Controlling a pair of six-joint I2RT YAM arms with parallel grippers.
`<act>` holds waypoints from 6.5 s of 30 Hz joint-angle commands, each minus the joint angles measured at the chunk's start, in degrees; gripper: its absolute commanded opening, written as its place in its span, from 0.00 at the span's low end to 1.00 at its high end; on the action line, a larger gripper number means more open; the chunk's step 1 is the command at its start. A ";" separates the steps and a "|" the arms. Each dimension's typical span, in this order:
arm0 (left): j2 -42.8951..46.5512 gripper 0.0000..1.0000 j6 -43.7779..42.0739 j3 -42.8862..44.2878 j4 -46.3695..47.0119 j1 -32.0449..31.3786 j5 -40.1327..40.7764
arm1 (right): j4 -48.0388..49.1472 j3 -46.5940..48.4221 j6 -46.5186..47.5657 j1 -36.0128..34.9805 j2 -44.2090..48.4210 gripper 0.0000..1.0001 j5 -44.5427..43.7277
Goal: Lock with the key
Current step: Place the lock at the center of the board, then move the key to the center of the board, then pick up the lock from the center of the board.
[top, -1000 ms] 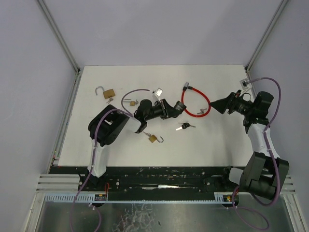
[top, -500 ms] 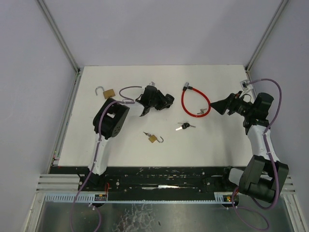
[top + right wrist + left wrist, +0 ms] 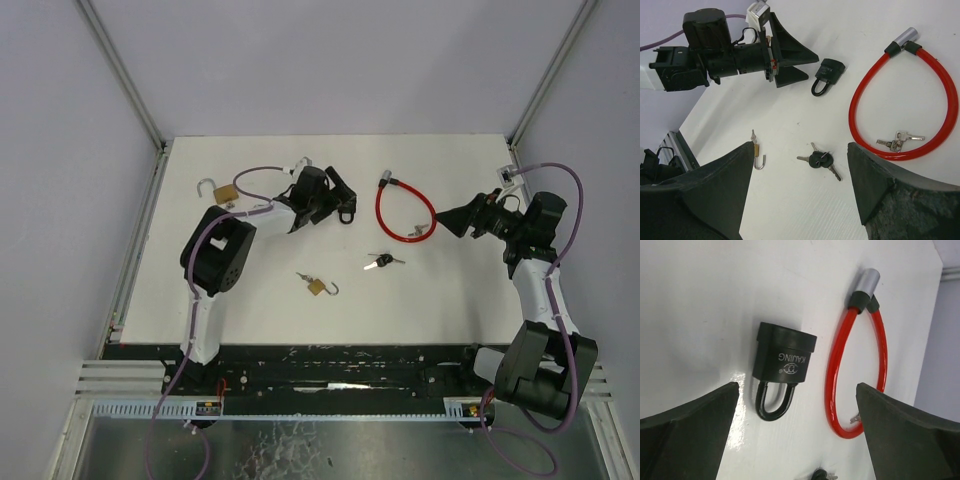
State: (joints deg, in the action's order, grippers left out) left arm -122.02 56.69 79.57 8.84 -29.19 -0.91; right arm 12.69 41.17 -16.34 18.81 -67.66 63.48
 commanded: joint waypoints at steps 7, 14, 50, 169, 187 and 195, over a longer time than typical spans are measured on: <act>13.91 1.00 -12.50 -5.67 -3.24 -3.49 16.83 | 0.08 0.31 2.61 0.00 2.09 0.81 -0.43; 25.63 1.00 -51.47 -18.56 25.71 -19.65 31.60 | -2.13 0.63 6.50 0.03 4.06 0.85 -0.10; -1.47 0.33 -24.52 1.94 -10.29 -28.55 33.06 | -8.01 2.05 13.31 0.01 7.10 0.84 -1.01; 10.27 0.54 32.74 -3.97 -60.87 -18.69 20.29 | -28.53 2.78 35.23 -10.99 18.26 1.00 -12.07; 6.17 0.49 28.47 -1.87 -60.84 -18.61 14.76 | -28.52 2.69 34.88 -10.99 18.00 1.00 -10.71; 6.70 0.25 25.64 -0.18 -60.79 -18.47 14.45 | -28.41 2.30 34.56 -10.99 17.64 1.00 -9.03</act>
State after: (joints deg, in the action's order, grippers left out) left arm -113.32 84.27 78.22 -51.86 -47.83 15.31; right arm -17.41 43.44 18.92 7.57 -49.93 50.92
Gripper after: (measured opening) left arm 0.388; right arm 0.997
